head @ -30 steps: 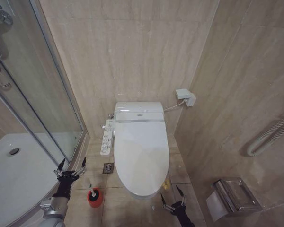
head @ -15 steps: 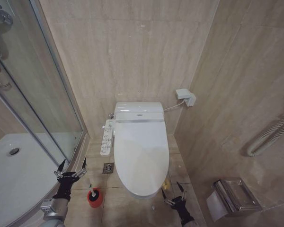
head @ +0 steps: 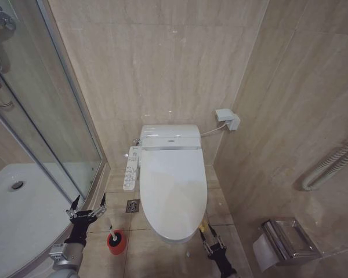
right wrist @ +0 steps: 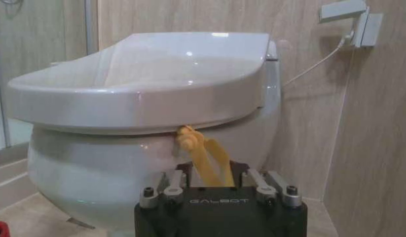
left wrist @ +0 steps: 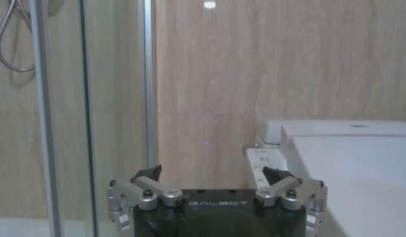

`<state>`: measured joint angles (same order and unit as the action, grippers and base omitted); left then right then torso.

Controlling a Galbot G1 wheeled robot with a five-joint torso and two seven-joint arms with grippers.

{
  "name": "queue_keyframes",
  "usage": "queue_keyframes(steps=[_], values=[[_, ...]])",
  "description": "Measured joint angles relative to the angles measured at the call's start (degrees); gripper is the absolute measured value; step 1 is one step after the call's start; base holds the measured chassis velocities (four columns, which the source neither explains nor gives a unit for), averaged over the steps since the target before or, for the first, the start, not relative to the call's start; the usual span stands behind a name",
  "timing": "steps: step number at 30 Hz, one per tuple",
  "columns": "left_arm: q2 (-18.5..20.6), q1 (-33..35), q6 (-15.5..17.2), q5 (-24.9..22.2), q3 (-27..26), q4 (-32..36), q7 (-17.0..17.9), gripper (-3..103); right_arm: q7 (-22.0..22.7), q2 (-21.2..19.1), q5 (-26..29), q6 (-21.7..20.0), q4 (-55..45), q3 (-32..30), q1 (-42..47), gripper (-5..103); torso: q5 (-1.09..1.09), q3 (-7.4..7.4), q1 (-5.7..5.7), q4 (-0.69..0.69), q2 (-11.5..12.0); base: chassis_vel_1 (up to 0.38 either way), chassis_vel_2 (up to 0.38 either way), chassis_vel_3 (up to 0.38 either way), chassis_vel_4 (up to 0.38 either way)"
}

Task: Open the toilet lid, clean the toilet bowl with a toilet brush, close the toilet lid, and flush.

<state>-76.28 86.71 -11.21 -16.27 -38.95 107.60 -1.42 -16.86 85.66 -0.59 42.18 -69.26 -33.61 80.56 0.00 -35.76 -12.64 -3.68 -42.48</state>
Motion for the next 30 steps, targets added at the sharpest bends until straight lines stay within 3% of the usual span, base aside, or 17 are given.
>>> queue_keyframes(steps=[6, 7, 13, 14, 30], values=[[0.0, 0.0, 0.0, 0.0, 0.1, 0.0, 0.0, 100, -0.3, 0.2, 0.4, 0.1, -0.2, 0.0, 0.2, 44, 0.0, 0.0, 0.0, 0.0, 0.0, 0.0, 0.0, 0.0, 0.0], [0.0, 0.0, 0.0, 0.0, 0.1, 0.0, 0.0, 100, -0.3, 0.2, 0.5, 0.1, -0.3, 0.1, 0.3, 16, 0.0, 0.0, 0.0, 0.0, 0.0, 0.0, 0.0, 0.0, 0.0], [0.1, 0.0, 0.0, 0.0, 0.0, 0.0, 0.0, 100, -0.8, 0.5, 1.0, 0.4, -1.7, 0.2, 1.3, 16, 0.0, 0.0, 0.0, 0.01, 0.0, 0.0, 0.0, 0.0, 0.0], [0.1, -0.1, 0.0, 0.0, 0.0, 0.0, 0.0, 100, -0.9, 0.5, 1.1, 0.6, -2.0, 0.3, 1.6, 1, 0.0, 0.0, 0.0, 0.0, 0.0, 0.0, 0.0, 0.0, 0.0], [0.0, -0.6, 0.0, -0.3, 0.1, -0.6, 0.0, 100, -4.3, -0.7, 6.1, 2.1, -15.2, 0.3, 9.5, 1, 0.0, 0.0, 0.0, 0.0, 0.0, 0.0, 0.0, 0.0, 0.0]])
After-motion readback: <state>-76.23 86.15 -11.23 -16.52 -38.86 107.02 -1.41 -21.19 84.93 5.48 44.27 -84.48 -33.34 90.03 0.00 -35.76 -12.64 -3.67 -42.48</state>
